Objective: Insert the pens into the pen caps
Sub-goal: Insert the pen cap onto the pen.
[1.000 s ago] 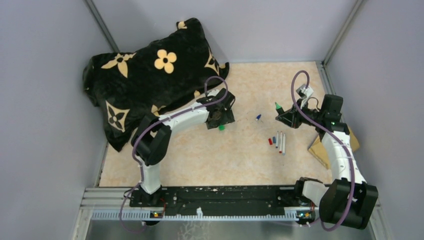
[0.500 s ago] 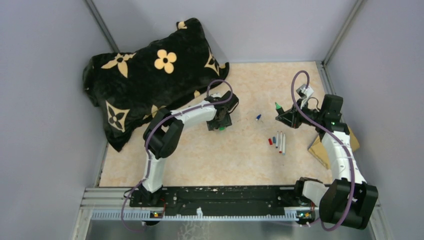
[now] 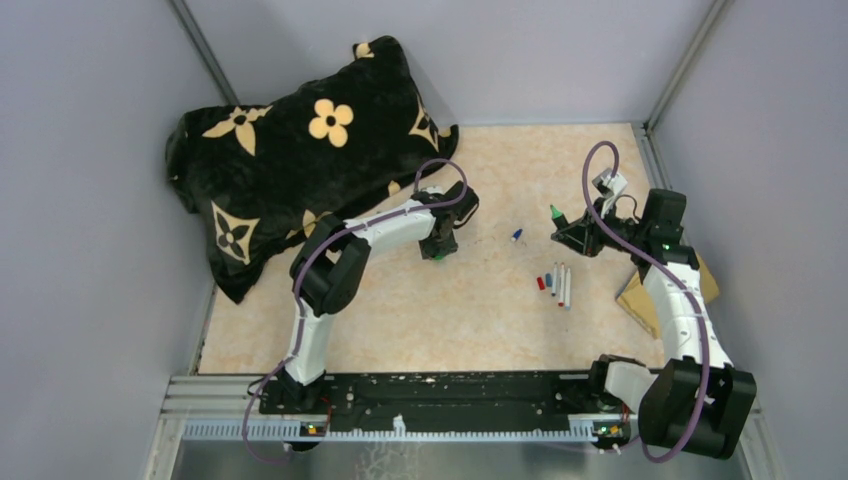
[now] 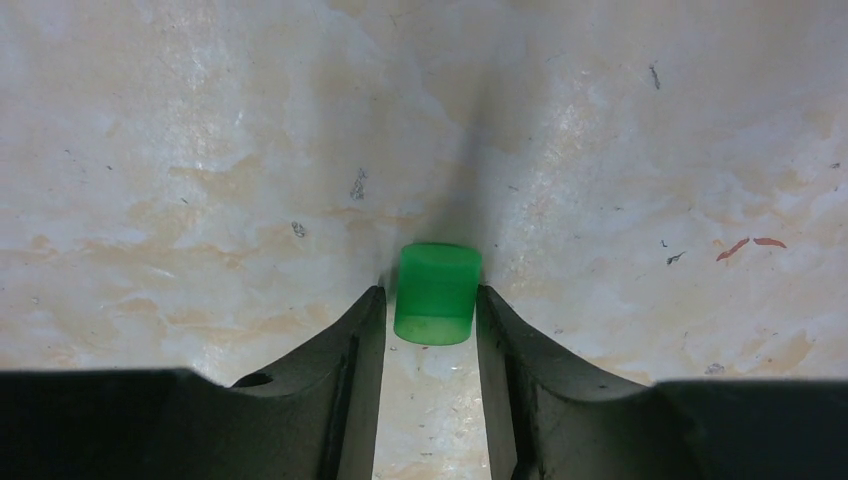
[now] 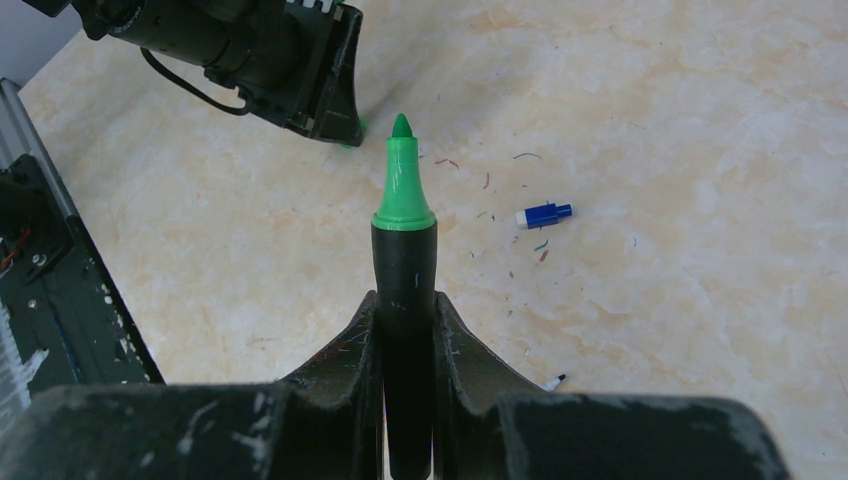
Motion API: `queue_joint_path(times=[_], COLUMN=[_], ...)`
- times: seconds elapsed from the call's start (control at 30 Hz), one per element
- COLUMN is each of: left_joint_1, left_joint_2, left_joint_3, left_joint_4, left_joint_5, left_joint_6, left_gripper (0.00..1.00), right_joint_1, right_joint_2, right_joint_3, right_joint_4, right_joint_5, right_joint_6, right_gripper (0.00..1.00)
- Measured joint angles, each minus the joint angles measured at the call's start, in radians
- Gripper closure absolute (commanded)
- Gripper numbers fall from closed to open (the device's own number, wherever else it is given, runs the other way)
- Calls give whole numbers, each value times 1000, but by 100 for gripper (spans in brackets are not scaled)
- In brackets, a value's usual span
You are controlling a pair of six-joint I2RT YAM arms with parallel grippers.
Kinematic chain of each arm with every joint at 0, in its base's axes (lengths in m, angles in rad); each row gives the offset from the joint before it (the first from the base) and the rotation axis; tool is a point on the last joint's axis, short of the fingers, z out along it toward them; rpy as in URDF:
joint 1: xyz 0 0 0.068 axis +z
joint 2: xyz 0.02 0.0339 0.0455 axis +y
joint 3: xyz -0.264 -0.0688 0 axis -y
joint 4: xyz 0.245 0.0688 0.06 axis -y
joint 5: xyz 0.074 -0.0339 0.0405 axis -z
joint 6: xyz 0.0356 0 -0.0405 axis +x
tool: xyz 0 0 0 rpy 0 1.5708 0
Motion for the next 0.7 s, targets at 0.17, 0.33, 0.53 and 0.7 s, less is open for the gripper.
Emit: queue_joint_path(times=[0.17,0.33,0.53,0.7], left_joint_1=[0,0,6,25], left_joint_2=[6,13,18,19], left_joint_3=[10,19,24,27], left_joint_4=[-3,0,3,13], left_joint_5=[1,2,10,23], left_joint_6=[2,15,52,88], left_gripper=[50,47,53,55], right_joint_1=[0,0,0,0], right_joint_2=[-6,-8,-11,-11], right_joint_3=[0,0,0,0], right_joint_4=[0,0,0,0], right_joint_5=[0,-1,-7,-8], right_joint_6=[0,0,0,0], right_gripper=[100,100,100,100])
